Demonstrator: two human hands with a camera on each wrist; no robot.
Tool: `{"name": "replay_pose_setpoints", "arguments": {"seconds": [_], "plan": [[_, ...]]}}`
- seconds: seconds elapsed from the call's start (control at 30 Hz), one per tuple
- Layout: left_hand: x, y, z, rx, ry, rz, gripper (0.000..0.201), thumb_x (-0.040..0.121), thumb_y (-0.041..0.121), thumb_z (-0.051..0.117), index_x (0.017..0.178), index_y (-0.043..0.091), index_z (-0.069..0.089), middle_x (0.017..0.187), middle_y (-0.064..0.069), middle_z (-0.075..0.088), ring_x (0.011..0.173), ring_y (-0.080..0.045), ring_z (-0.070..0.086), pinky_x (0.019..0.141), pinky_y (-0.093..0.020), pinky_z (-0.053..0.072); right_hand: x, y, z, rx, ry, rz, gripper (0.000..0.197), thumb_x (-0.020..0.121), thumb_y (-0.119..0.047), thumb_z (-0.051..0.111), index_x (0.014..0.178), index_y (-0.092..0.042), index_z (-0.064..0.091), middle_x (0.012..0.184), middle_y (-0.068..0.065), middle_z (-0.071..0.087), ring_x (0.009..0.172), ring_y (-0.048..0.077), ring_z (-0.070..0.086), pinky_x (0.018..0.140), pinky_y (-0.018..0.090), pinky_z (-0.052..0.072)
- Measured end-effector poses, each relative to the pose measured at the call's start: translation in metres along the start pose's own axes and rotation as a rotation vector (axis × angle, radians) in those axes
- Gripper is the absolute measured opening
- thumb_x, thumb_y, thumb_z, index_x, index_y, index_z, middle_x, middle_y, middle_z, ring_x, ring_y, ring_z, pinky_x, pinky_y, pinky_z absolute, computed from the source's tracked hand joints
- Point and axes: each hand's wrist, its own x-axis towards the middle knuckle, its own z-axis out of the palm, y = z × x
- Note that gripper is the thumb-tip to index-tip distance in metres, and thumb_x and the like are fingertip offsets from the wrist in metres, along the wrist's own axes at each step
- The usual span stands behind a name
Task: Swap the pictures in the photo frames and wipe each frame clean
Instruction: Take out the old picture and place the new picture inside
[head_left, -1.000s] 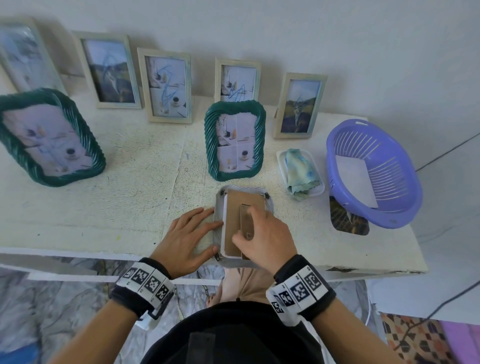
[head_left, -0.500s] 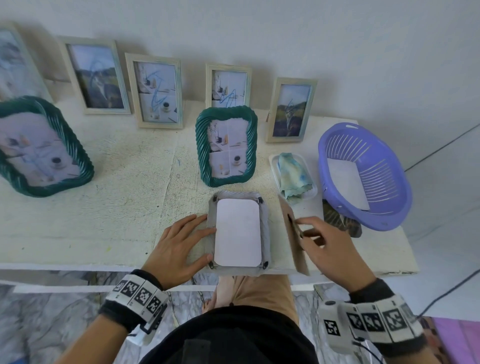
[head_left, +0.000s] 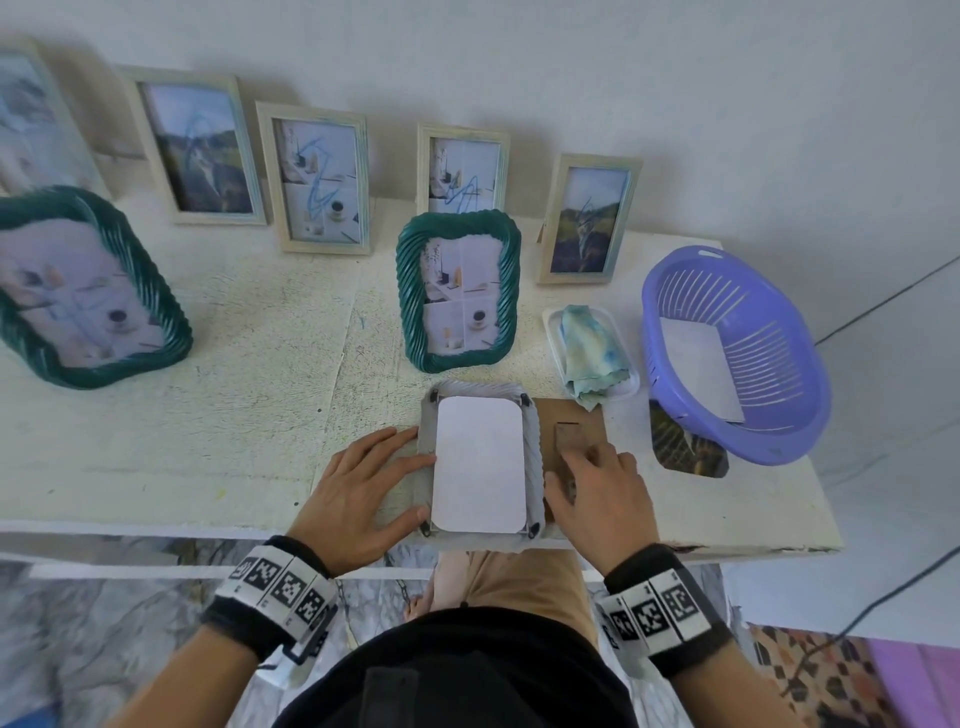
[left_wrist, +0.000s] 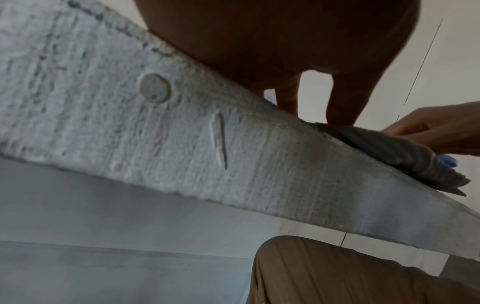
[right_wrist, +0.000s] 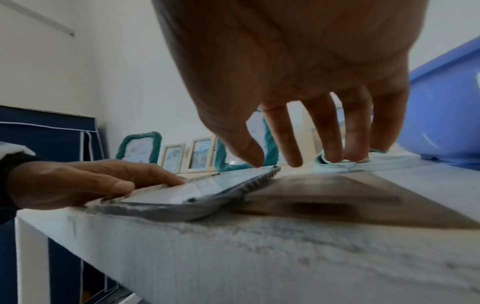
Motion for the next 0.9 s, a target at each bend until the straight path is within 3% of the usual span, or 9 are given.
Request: {"name": "replay_pose_setpoints", "arguments": {"seconds": [0.1, 0.2, 0.27, 0.4, 0.57, 0.77, 0.9], "plan": [[0.0, 0.001, 0.0, 0.0, 0.002, 0.0, 0.056, 0.089, 0.066, 0.041, 0.138, 0.039, 0.046, 0.152, 0.012, 0.035, 0.143, -0.013, 0.025, 0.111, -0.04, 0.029, -0.002, -0.012, -0.005, 0.045, 0.131, -0.119, 0.03, 0.084, -0.035, 0.058, 0.105, -0.015, 0.066, 0.104, 0.012, 0.058, 0.087, 0.033, 0.053, 0.069, 0.039, 0.048], [0.001, 0.001, -0.001, 0.001, 0.009, -0.001, 0.056, 0.089, 0.065, 0.043, 0.138, 0.038, 0.047, 0.152, 0.012, 0.035, 0.143, -0.012, 0.026, 0.11, -0.038, 0.029, -0.009, -0.03, -0.005, 0.128, 0.013, -0.368, 0.043, 0.085, -0.047, 0.047, 0.113, -0.019, 0.064, 0.113, 0.007, 0.056, 0.1, 0.027, 0.053, 0.077, 0.036, 0.05], [0.001, 0.002, -0.001, 0.002, 0.013, -0.001, 0.056, 0.089, 0.064, 0.045, 0.137, 0.038, 0.048, 0.152, 0.013, 0.035, 0.143, -0.012, 0.026, 0.11, -0.038, 0.029, -0.011, -0.038, 0.002, 0.096, -0.06, -0.455, 0.048, 0.081, -0.053, 0.048, 0.113, -0.021, 0.064, 0.115, 0.004, 0.056, 0.101, 0.026, 0.053, 0.077, 0.036, 0.052], [0.0, 0.002, 0.0, 0.008, 0.013, -0.004, 0.056, 0.088, 0.064, 0.044, 0.137, 0.038, 0.048, 0.152, 0.013, 0.035, 0.143, -0.011, 0.026, 0.11, -0.036, 0.029, -0.007, -0.043, 0.009, 0.031, -0.088, -0.481, 0.049, 0.075, -0.057, 0.048, 0.105, -0.022, 0.065, 0.106, 0.001, 0.057, 0.093, 0.026, 0.055, 0.073, 0.037, 0.054], [0.0, 0.003, 0.0, 0.005, 0.014, -0.012, 0.056, 0.089, 0.066, 0.041, 0.138, 0.039, 0.047, 0.152, 0.013, 0.035, 0.143, -0.01, 0.025, 0.111, -0.033, 0.027, -0.01, -0.046, 0.011, -0.038, -0.063, -0.511, 0.045, 0.076, -0.051, 0.045, 0.099, -0.019, 0.067, 0.096, 0.004, 0.062, 0.088, 0.027, 0.058, 0.069, 0.039, 0.053], [0.001, 0.003, 0.0, 0.0, 0.018, -0.012, 0.056, 0.089, 0.065, 0.043, 0.139, 0.039, 0.047, 0.152, 0.013, 0.036, 0.143, -0.01, 0.025, 0.111, -0.033, 0.026, -0.014, -0.042, 0.017, -0.063, -0.06, -0.54, 0.039, 0.083, -0.043, 0.043, 0.106, -0.019, 0.063, 0.114, 0.012, 0.064, 0.093, 0.027, 0.06, 0.069, 0.038, 0.056], [0.001, 0.002, 0.0, 0.012, 0.01, -0.014, 0.056, 0.089, 0.063, 0.045, 0.139, 0.038, 0.047, 0.153, 0.013, 0.035, 0.143, -0.01, 0.025, 0.11, -0.034, 0.026, -0.015, -0.041, 0.018, -0.005, -0.019, -0.57, 0.029, 0.089, -0.032, 0.041, 0.104, -0.017, 0.059, 0.106, 0.01, 0.064, 0.086, 0.026, 0.057, 0.061, 0.036, 0.054]]}}
